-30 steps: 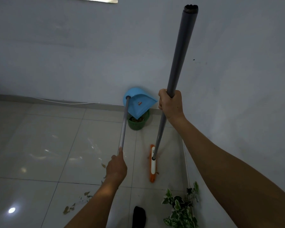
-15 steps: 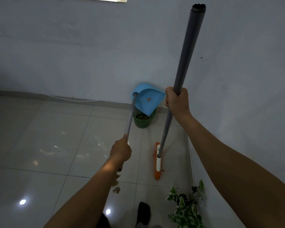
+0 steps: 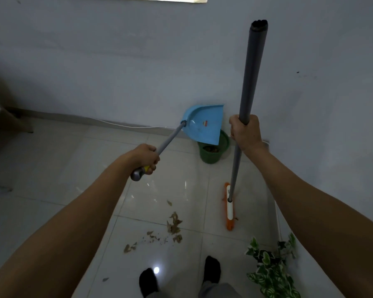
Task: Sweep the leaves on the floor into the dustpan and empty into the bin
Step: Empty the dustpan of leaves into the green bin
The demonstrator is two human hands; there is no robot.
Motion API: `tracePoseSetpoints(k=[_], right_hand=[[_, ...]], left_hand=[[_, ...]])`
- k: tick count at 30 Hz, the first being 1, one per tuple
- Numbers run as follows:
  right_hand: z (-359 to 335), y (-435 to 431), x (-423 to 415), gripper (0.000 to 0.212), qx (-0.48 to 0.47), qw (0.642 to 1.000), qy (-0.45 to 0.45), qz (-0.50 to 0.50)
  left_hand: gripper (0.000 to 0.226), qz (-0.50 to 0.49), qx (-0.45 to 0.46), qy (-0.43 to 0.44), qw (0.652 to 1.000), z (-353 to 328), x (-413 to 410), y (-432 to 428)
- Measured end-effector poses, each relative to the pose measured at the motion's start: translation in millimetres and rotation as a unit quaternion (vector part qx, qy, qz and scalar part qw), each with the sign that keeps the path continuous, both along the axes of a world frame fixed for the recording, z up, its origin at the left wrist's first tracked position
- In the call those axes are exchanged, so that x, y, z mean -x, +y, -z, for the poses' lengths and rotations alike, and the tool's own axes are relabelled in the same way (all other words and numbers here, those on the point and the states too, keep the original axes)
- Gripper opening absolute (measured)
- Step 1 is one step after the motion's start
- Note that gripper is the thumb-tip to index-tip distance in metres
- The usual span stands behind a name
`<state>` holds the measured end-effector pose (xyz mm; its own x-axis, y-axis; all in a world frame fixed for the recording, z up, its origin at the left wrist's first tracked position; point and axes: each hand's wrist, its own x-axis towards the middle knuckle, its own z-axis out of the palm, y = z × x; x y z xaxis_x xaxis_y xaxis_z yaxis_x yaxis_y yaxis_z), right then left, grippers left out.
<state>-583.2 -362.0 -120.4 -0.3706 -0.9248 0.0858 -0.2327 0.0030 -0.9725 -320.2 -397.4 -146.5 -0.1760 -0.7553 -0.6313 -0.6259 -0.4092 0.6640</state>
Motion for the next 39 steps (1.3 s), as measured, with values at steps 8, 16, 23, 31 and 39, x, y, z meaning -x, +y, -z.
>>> tracePoseSetpoints(k=[8, 16, 23, 31, 39], right_hand=[[6.2, 4.5, -82.9, 0.026, -0.024, 0.999, 0.041, 0.008], [11.8, 21.3, -147.5, 0.027, -0.044, 0.998, 0.044, 0.007], [7.9, 36.3, -177.9, 0.033, -0.049, 0.999, -0.002, -0.008], [8.2, 63.7, -205.9, 0.04, -0.036, 0.999, 0.018, -0.02], [12.7, 96.4, -223.6, 0.034, -0.03, 0.998, 0.007, 0.059]], left_hand=[[0.013, 0.029, -0.07, -0.067, 0.995, 10.7, -132.4, -31.0], [0.019, 0.051, -0.162, -0.137, 0.976, 59.7, -232.0, -26.4], [0.021, 0.043, -0.227, -0.171, 0.958, 87.5, -283.6, -9.1], [0.02, 0.057, -0.225, -0.207, 0.951, 89.4, -321.1, -2.2], [0.01, 0.145, -0.207, -0.248, 0.935, 72.1, -339.0, -25.9]])
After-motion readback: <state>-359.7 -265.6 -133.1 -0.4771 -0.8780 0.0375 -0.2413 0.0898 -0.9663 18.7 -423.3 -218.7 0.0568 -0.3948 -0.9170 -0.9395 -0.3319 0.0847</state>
